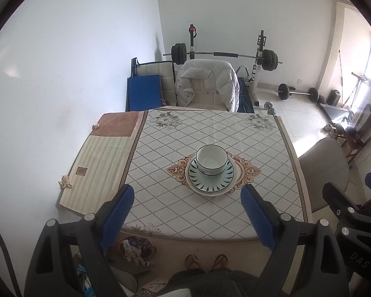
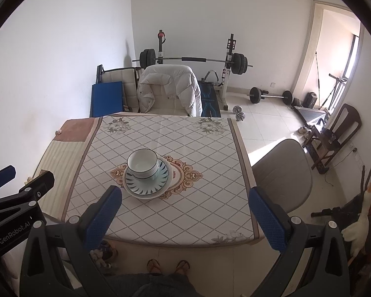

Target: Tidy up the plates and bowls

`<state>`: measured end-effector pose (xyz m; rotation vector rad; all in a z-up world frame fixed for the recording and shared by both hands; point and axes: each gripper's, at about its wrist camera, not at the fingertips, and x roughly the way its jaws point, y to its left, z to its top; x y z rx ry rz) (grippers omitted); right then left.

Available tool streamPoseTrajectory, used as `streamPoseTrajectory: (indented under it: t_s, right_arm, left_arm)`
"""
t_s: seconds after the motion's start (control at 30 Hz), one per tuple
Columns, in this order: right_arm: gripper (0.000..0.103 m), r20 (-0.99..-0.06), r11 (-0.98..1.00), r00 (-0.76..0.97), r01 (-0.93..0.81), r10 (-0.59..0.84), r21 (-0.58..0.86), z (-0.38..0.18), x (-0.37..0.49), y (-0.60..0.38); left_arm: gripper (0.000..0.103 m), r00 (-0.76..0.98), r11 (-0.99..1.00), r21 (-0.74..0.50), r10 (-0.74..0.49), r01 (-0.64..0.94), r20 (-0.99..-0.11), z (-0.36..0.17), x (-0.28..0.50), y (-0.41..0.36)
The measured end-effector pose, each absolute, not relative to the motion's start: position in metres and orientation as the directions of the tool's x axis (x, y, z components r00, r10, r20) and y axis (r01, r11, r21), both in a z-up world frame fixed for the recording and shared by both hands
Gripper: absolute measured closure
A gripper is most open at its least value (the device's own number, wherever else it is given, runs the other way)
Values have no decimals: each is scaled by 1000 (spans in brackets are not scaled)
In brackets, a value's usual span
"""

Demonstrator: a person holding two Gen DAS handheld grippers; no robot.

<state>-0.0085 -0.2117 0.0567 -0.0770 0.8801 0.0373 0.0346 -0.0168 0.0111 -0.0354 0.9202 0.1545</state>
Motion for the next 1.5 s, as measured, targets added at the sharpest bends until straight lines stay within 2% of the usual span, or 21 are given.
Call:
streamPoseTrajectory:
  t_s: [0.43, 0.5, 0.57, 1.5]
  right_arm:
    - [0, -777, 999, 629, -40, -3, -36, 55, -14, -208]
    - [0, -777, 999, 630, -36, -7, -38, 55, -14, -208]
    - [0, -776, 999, 631, -34, -11, -42, 56, -14, -209]
    - [0, -781, 999, 624, -11, -30, -47, 56, -14, -213]
  left_arm:
    - [15, 622, 989, 32, 116, -145, -774, 21, 25, -10]
    - [9, 636, 989, 23, 113, -148, -763, 24, 23, -8]
    - [9, 645, 989, 17, 111, -150, -756, 26, 23, -7]
    - [9, 639, 987, 63, 143, -146, -756, 25, 23, -5]
